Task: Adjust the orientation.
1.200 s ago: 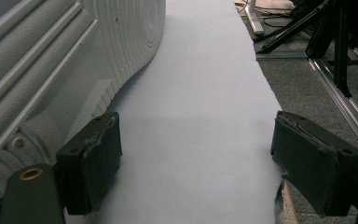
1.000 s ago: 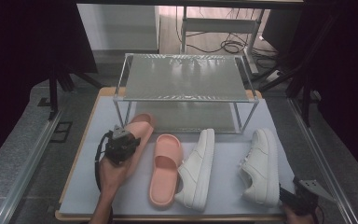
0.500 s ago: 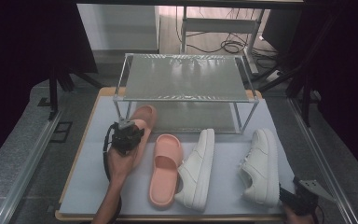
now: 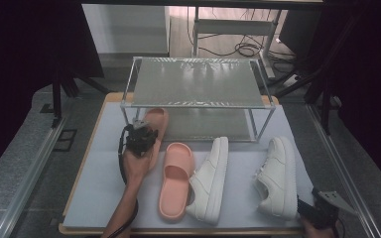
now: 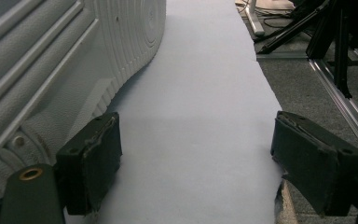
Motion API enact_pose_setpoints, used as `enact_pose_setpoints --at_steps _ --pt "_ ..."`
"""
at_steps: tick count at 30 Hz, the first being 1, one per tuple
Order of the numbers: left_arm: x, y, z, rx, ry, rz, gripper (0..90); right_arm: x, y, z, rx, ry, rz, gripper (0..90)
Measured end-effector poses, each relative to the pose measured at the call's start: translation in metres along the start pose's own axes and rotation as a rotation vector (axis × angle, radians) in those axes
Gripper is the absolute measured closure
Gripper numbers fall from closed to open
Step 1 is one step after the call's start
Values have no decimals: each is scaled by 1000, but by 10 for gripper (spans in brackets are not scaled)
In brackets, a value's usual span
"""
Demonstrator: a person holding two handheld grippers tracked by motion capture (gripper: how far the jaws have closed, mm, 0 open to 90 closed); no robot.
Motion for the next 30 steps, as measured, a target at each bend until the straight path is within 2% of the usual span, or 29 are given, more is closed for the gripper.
enact_pose_setpoints --at_steps 5,7,13,15,18,20,22,26,30 --pt "2 -7 -5 14 1 -18 836 0 0 0 0 0 0 160" --pt "2 -13 -9 20 -5 -41 837 0 0 0 0 0 0 160" --pt "3 -24 -14 25 2 -72 826 0 0 0 1 1 0 160" --pt "3 -26 -15 22 2 -74 826 0 0 0 1 2 0 160" --pt "6 -32 -16 -2 -18 -76 825 0 0 0 1 2 0 160" --pt "6 -34 -16 -13 -14 -63 817 0 0 0 1 2 0 160" --pt "6 -33 -16 -21 -16 -53 779 0 0 0 2 2 0 160" --pt "8 -31 -17 -38 -37 -70 699 0 0 0 2 2 0 160" --pt "8 -25 -19 -39 -25 -72 638 0 0 0 1 2 0 160"
Point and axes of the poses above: each handheld gripper's, and its own axes: y roughly backward along the jaws, z roughly out of its underside, x roughly to its right, the point moved 1 cm from there along -y, roughly forward along the jaws, and after that the axes turned 9 degrees about y, right-handed, at the moved point
